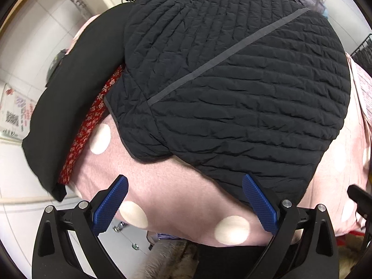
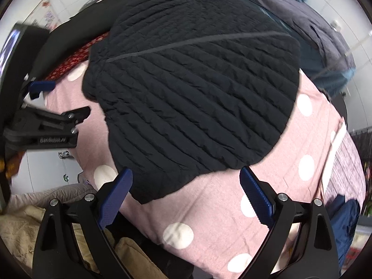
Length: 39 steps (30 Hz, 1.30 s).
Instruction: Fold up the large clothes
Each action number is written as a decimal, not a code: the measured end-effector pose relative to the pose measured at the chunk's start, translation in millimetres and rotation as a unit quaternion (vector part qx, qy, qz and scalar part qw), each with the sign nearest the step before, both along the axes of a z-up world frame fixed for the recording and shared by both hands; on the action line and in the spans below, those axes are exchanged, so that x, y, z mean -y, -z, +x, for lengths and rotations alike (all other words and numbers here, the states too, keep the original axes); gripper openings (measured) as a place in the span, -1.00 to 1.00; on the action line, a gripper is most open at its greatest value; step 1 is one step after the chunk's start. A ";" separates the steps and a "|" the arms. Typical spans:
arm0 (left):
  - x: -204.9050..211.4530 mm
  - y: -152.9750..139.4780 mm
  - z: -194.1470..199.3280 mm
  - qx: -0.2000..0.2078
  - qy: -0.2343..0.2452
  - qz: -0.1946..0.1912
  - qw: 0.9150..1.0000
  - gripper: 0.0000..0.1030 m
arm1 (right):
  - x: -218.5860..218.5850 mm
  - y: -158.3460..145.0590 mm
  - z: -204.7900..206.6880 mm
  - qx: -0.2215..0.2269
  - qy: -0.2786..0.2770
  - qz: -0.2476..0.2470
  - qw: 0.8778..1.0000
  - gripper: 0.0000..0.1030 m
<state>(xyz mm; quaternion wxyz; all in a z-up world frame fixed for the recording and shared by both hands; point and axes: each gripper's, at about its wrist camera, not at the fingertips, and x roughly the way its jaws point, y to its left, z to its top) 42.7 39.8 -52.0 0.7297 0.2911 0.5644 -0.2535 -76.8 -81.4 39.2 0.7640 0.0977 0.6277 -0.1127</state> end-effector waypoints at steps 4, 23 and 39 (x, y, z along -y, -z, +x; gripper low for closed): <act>-14.7 0.8 39.6 0.007 0.011 -0.027 1.000 0.88 | -27.2 13.4 15.0 -0.002 -0.044 -0.006 0.999 0.79; 112.1 109.7 197.4 -0.064 0.075 -0.013 0.995 0.76 | -124.8 153.1 53.0 -0.114 -0.208 -0.163 0.958 0.41; 106.5 -104.3 93.0 0.048 0.138 -0.194 0.970 -0.89 | 79.9 -39.5 -43.3 0.094 0.195 -0.156 0.964 -0.69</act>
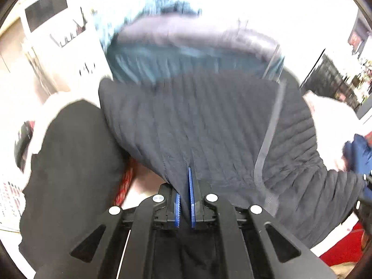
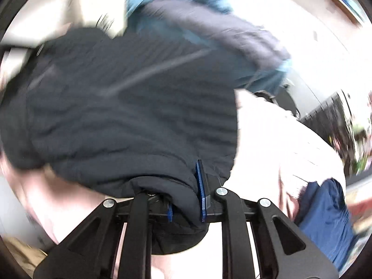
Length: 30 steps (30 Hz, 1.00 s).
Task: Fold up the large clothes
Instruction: 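Grasp the jacket edge with the right gripper and lift it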
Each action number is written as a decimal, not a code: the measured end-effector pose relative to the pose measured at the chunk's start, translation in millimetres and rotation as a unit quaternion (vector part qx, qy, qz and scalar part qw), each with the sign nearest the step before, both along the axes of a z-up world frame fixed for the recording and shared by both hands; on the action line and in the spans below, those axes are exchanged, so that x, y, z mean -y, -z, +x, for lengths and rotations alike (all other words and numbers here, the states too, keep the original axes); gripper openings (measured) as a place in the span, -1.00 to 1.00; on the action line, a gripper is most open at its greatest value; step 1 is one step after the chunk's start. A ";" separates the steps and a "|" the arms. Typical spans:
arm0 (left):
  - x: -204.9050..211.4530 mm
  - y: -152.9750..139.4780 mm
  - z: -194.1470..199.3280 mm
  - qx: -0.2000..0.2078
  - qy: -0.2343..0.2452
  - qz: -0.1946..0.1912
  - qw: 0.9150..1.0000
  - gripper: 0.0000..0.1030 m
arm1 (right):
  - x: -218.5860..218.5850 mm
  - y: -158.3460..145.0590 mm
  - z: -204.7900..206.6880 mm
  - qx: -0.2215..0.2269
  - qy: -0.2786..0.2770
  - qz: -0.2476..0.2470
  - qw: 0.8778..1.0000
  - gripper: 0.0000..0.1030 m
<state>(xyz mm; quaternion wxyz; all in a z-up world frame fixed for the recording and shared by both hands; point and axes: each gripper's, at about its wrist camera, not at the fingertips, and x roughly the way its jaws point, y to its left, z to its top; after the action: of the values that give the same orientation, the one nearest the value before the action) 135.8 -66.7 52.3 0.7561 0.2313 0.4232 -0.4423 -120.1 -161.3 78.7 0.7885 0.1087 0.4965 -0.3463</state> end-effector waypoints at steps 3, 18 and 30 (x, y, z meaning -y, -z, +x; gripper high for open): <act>0.3 -53.5 -36.5 0.032 0.009 -0.048 0.998 -0.92 | 10.1 -59.5 -30.3 0.067 0.002 -0.033 0.997 -0.69; -96.1 -322.1 -227.1 0.145 0.058 -0.318 0.935 -0.94 | -43.3 -332.8 -208.6 0.376 -0.172 -0.148 0.898 -0.81; -8.3 -311.2 -187.3 0.053 0.059 -0.289 0.954 -0.62 | 66.2 -337.2 -183.5 0.399 -0.019 -0.070 0.914 -0.69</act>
<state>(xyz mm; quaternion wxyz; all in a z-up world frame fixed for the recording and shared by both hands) -51.6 -58.5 363.5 0.7843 0.0509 0.2223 -0.5770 -303.6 -227.5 415.9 0.9330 0.1728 0.1171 -0.2931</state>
